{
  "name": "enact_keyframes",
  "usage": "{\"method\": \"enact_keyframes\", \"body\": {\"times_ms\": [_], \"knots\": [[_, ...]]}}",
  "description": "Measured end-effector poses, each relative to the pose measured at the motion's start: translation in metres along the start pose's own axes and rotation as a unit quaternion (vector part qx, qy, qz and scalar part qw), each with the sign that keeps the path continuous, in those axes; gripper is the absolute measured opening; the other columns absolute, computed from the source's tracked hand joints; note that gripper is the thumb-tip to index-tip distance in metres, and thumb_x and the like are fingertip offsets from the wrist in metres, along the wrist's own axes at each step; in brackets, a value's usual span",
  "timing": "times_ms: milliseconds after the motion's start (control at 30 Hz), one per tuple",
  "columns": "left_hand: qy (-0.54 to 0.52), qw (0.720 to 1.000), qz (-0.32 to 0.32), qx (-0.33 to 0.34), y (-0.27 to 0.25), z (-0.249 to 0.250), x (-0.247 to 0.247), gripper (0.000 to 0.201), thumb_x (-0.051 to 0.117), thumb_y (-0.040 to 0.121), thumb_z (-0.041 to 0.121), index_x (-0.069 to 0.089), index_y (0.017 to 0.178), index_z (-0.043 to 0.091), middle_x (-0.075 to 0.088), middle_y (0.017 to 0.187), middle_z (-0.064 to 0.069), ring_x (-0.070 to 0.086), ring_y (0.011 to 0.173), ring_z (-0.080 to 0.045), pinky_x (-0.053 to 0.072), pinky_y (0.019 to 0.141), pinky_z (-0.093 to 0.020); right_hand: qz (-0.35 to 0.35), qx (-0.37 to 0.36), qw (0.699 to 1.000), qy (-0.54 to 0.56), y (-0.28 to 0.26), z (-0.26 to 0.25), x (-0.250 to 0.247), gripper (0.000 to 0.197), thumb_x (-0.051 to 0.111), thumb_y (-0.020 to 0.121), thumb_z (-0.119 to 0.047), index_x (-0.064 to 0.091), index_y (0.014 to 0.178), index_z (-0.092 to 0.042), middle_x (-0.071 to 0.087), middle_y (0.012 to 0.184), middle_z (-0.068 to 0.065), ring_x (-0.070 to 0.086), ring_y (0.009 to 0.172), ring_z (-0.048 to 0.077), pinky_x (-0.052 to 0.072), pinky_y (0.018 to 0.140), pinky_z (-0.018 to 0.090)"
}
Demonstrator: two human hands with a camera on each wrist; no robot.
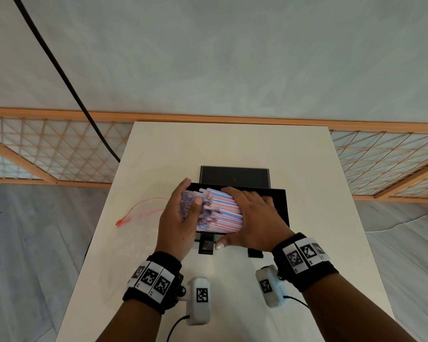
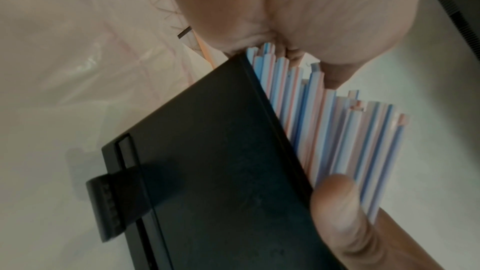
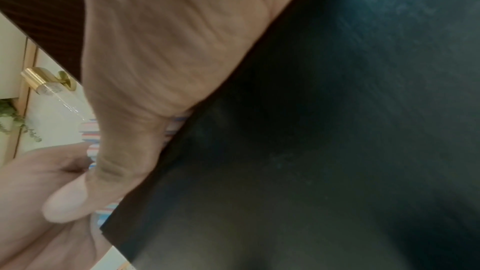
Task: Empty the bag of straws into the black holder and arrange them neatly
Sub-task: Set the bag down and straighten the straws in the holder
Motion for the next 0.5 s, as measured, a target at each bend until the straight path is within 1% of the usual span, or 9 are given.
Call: {"method": "enact_keyframes", "body": {"times_ms": [33, 100, 167, 200, 267, 333, 367, 433, 500], "knots": [[0.003, 1.0, -0.003, -0.003, 0.0, 0.0, 0.0, 0.059, 0.048, 0.092, 0.052, 0.042, 0.146, 0.029, 0.058, 0.135, 0.005, 0.067, 0.111, -0.014, 0.06, 0.081, -0.021, -0.005, 0.001, 1.0, 0.004, 0.0, 0.0, 0.0, 0.13, 0.054, 0.046, -0.102, 0.022, 0.154, -0.036, 0.048, 0.146, -0.01, 0.045, 0.13, 0.016, 0.03, 0.112, 0.049], [0.012, 1.0, -0.003, -0.003, 0.0, 0.001, 0.001, 0.055, 0.047, 0.094, 0.052, 0.043, 0.145, 0.031, 0.06, 0.134, 0.005, 0.068, 0.109, -0.013, 0.061, 0.084, -0.026, -0.018, 0.004, 1.0, 0.013, 0.001, 0.0, -0.002, 0.129, 0.054, 0.045, -0.102, 0.022, 0.153, -0.038, 0.05, 0.145, -0.009, 0.047, 0.13, 0.016, 0.029, 0.112, 0.048], [0.024, 1.0, -0.001, 0.004, 0.0, 0.002, 0.0, 0.053, 0.047, 0.095, 0.053, 0.044, 0.143, 0.033, 0.06, 0.135, 0.006, 0.066, 0.112, -0.012, 0.059, 0.09, -0.032, -0.042, 0.005, 0.999, 0.021, 0.002, -0.001, -0.005, 0.127, 0.063, 0.048, -0.097, 0.021, 0.153, -0.039, 0.05, 0.145, -0.009, 0.049, 0.13, 0.016, 0.027, 0.113, 0.047], [0.032, 0.999, 0.001, 0.007, 0.001, 0.001, 0.0, 0.053, 0.046, 0.095, 0.054, 0.044, 0.143, 0.033, 0.059, 0.135, 0.007, 0.065, 0.112, -0.012, 0.058, 0.092, -0.032, -0.058, 0.004, 0.998, 0.021, 0.003, -0.002, -0.006, 0.126, 0.066, 0.049, -0.094, 0.02, 0.153, -0.039, 0.051, 0.146, -0.009, 0.049, 0.13, 0.016, 0.026, 0.114, 0.047], [0.043, 0.999, 0.004, 0.008, 0.002, 0.001, 0.0, 0.052, 0.046, 0.096, 0.052, 0.046, 0.143, 0.03, 0.059, 0.135, 0.007, 0.064, 0.112, -0.009, 0.056, 0.092, -0.022, -0.083, 0.005, 0.996, 0.013, 0.006, -0.003, -0.008, 0.124, 0.069, 0.05, -0.092, 0.02, 0.152, -0.041, 0.053, 0.144, -0.009, 0.049, 0.129, 0.017, 0.025, 0.114, 0.048], [0.049, 0.999, 0.005, 0.005, 0.003, 0.002, 0.001, 0.051, 0.046, 0.097, 0.047, 0.046, 0.144, 0.027, 0.059, 0.135, 0.008, 0.063, 0.109, -0.007, 0.051, 0.084, -0.005, -0.09, 0.007, 0.996, 0.01, 0.009, -0.004, -0.011, 0.122, 0.072, 0.05, -0.089, 0.023, 0.151, -0.041, 0.056, 0.139, -0.01, 0.05, 0.127, 0.017, 0.025, 0.112, 0.047], [0.049, 0.999, 0.003, 0.002, 0.003, 0.003, 0.001, 0.051, 0.045, 0.097, 0.046, 0.046, 0.144, 0.027, 0.058, 0.135, 0.008, 0.063, 0.108, -0.006, 0.048, 0.08, 0.0, -0.09, 0.008, 0.996, 0.011, 0.011, -0.005, -0.012, 0.121, 0.074, 0.05, -0.088, 0.023, 0.15, -0.041, 0.056, 0.138, -0.01, 0.051, 0.126, 0.017, 0.025, 0.112, 0.046], [0.046, 0.999, -0.003, -0.002, 0.004, 0.003, 0.002, 0.052, 0.042, 0.097, 0.048, 0.045, 0.145, 0.028, 0.056, 0.137, 0.009, 0.062, 0.112, -0.006, 0.047, 0.08, 0.001, -0.088, 0.009, 0.996, 0.011, 0.012, -0.006, -0.012, 0.122, 0.073, 0.049, -0.089, 0.022, 0.15, -0.042, 0.054, 0.136, -0.008, 0.052, 0.123, 0.017, 0.025, 0.112, 0.045], [0.049, 0.999, -0.003, 0.005, 0.004, 0.003, 0.001, 0.054, 0.041, 0.098, 0.051, 0.044, 0.145, 0.027, 0.052, 0.141, 0.009, 0.057, 0.119, -0.006, 0.047, 0.09, -0.006, -0.086, 0.009, 0.996, 0.009, 0.011, -0.006, -0.01, 0.125, 0.071, 0.047, -0.091, 0.02, 0.15, -0.043, 0.052, 0.137, -0.008, 0.052, 0.124, 0.018, 0.025, 0.113, 0.046]]}}
Point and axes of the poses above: each hand's wrist, its own y-axis towards the middle knuckle, its own x-axis out of the palm, z = x × y, the point moved 6 cm from there along y, towards the middle knuckle
